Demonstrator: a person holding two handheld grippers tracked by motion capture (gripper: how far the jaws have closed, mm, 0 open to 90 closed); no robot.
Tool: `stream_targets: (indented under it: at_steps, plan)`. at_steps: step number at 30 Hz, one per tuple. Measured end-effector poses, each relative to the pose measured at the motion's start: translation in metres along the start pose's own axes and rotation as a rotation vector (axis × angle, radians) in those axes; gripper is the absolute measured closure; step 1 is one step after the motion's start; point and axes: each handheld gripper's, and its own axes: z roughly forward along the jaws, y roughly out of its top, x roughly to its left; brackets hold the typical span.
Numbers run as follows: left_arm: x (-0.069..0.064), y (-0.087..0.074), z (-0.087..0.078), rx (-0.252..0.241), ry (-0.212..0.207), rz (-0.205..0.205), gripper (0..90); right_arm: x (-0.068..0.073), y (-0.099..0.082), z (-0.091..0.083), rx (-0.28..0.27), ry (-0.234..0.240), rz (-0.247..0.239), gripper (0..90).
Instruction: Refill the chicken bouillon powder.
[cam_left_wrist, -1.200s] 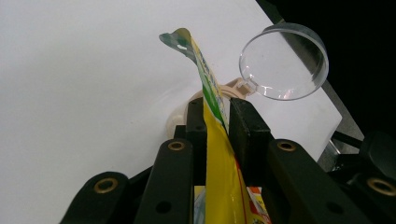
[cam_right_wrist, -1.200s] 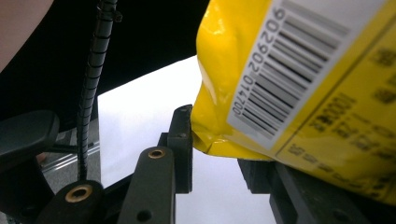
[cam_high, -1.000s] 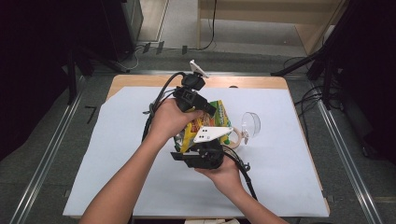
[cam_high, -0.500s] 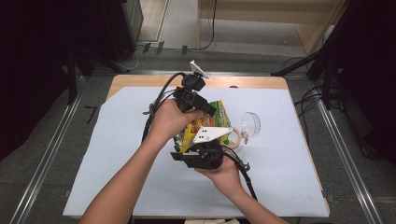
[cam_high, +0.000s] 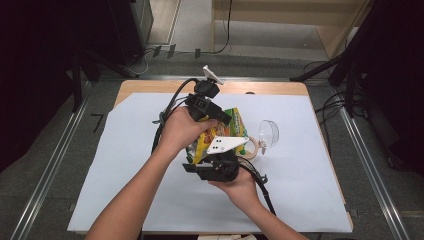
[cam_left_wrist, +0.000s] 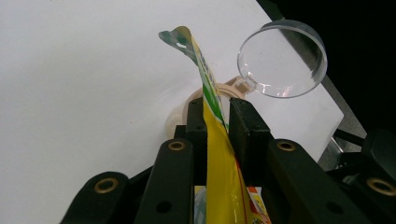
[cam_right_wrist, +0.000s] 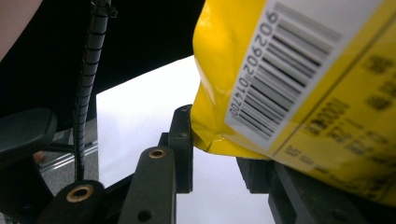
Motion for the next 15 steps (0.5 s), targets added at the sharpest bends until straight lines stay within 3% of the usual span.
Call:
stream_targets:
  at_steps: [15]
  plan:
    - [-0.0003, 0.0020, 0.0004, 0.006, 0.000, 0.001, 78.5, 0.0001, 0.0010, -0.0010, -0.004, -0.001, 0.006, 70.8]
